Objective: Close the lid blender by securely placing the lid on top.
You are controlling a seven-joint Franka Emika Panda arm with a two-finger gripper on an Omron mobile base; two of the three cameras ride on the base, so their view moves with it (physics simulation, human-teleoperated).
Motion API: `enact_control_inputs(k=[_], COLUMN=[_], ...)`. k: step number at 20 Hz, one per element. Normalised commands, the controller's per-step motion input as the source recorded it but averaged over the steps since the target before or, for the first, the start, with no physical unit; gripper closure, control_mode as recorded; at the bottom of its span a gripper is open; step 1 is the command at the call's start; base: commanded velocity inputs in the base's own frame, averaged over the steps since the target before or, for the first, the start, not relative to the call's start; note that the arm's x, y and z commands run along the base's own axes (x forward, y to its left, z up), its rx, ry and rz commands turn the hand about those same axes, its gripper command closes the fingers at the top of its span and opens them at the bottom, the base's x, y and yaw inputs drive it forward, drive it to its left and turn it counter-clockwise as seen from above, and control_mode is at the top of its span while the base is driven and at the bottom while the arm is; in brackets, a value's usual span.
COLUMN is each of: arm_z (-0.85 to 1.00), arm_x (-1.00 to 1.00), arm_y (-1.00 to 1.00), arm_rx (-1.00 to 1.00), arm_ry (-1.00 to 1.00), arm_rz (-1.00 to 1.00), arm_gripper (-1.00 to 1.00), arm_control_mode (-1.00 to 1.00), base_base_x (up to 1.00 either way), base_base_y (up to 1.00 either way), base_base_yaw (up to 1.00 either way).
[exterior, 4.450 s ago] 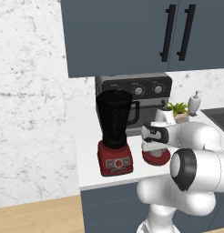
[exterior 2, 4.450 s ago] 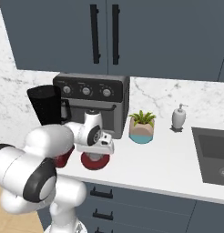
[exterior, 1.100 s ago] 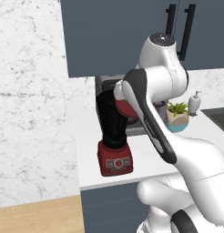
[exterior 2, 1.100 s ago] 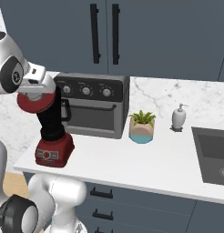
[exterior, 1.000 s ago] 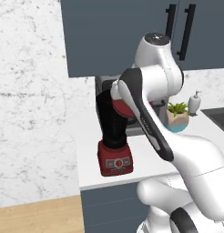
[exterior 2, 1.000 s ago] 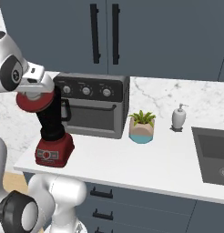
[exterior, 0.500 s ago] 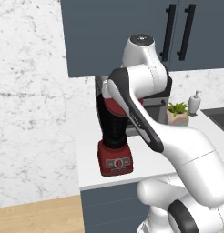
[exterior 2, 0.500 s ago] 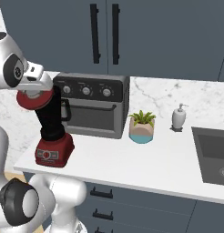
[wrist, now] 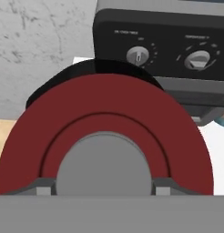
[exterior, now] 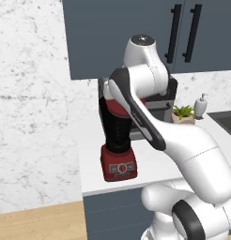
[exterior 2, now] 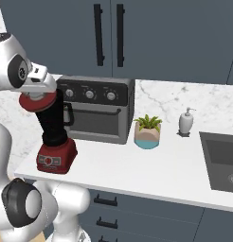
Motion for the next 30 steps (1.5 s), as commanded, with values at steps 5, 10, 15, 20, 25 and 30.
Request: enact_control_inputs(k=[5, 10, 15, 20, 25, 30], arm_z=[0.00, 0.00, 0.00, 0.00, 0.00, -0.01], arm_x=[0.26, 0.25, 0.28, 0.33, 0.30, 0.24], arm_y=[0.00, 0.00, 0.00, 0.00, 0.00, 0.00], arm_rx=[0.00, 0.00, 0.00, 0.00, 0.00, 0.00], arm_ry=[0.00, 0.00, 0.00, 0.00, 0.00, 0.00], arm_rz=[0.00, 0.00, 0.00, 0.00, 0.00, 0.00], arm_gripper=[1.00, 1.00, 1.00, 1.00, 1.00, 1.00], arm_control_mode=[-1.00, -1.00, -1.00, -1.00, -1.00, -1.00], base_base_x=[0.00, 0.00, 0.00, 0.00, 0.00, 0.00], base_base_y=[0.00, 0.00, 0.00, 0.00, 0.00, 0.00], base_base_yaw=[0.00, 0.00, 0.00, 0.00, 0.00, 0.00])
